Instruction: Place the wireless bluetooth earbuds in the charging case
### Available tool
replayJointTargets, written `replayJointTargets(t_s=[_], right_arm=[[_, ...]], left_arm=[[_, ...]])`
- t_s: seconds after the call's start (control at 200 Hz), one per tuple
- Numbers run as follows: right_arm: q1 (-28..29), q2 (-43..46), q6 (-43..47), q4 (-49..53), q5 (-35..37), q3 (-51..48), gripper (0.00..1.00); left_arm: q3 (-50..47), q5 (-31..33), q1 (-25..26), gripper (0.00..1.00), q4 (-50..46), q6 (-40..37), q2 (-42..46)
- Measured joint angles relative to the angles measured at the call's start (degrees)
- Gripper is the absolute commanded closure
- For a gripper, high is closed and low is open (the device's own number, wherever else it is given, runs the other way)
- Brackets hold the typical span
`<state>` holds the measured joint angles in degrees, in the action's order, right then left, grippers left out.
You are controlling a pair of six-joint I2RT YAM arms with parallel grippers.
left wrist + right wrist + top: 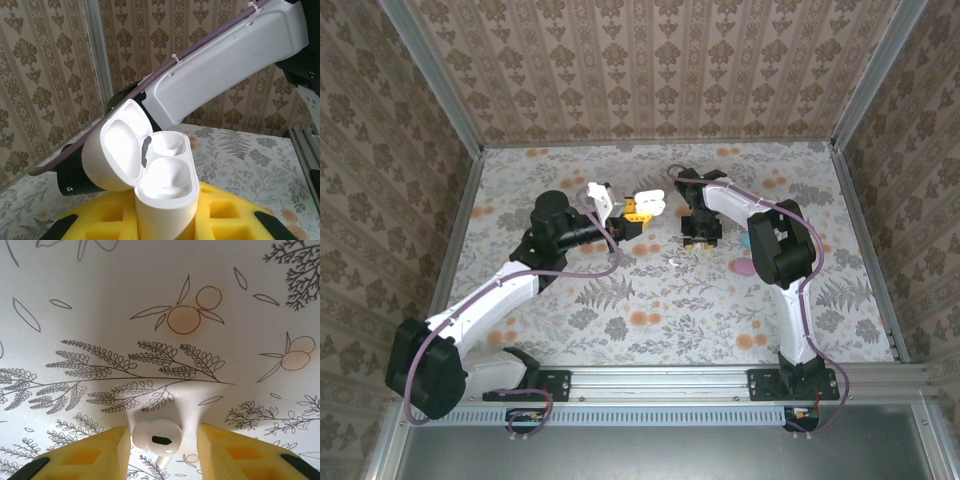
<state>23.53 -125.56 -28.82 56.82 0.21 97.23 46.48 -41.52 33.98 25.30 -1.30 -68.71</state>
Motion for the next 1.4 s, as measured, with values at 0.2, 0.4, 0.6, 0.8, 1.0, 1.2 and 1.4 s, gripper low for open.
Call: replayJointTargets(t_s=[0.2,0.4,0.6,0.8,1.0,1.2,1.4], right_arm=[[0.0,-0.52,0.79,0.13,0.39,0.35,0.63],[0.0,-0.57,1.62,0.11,0.83,0.46,0.65],[0.0,-0.68,2.01,0.09,0.94,0.57,0.64],[0.13,-0.96,2.82,0.39,1.09,1.09,0.66],[0.26,-1.2,3.63,0.33,1.57,1.51,0.71],[0.26,-1.2,4.48,0.17,1.88,1.64,0.72],[0.37,-0.33,4.48,-0.35,2.1,0.92,0.72]], left_arm=[[0.02,-0.02,-0.02,0.77,0.0,0.0,0.0],[0.02,-0.07,-0.37,0.77,-0.02,0.0,0.0],[0.02,-0.26,-0.37,0.77,-0.02,0.02,0.0],[0.02,-0.31,-0.37,0.77,-0.02,0.02,-0.02],[0.02,-0.66,-0.37,0.77,-0.02,0.02,-0.02],[0.02,-0.66,-0.37,0.77,-0.02,0.02,-0.07],[0.02,-0.61,-0.37,0.77,-0.02,0.02,-0.13]])
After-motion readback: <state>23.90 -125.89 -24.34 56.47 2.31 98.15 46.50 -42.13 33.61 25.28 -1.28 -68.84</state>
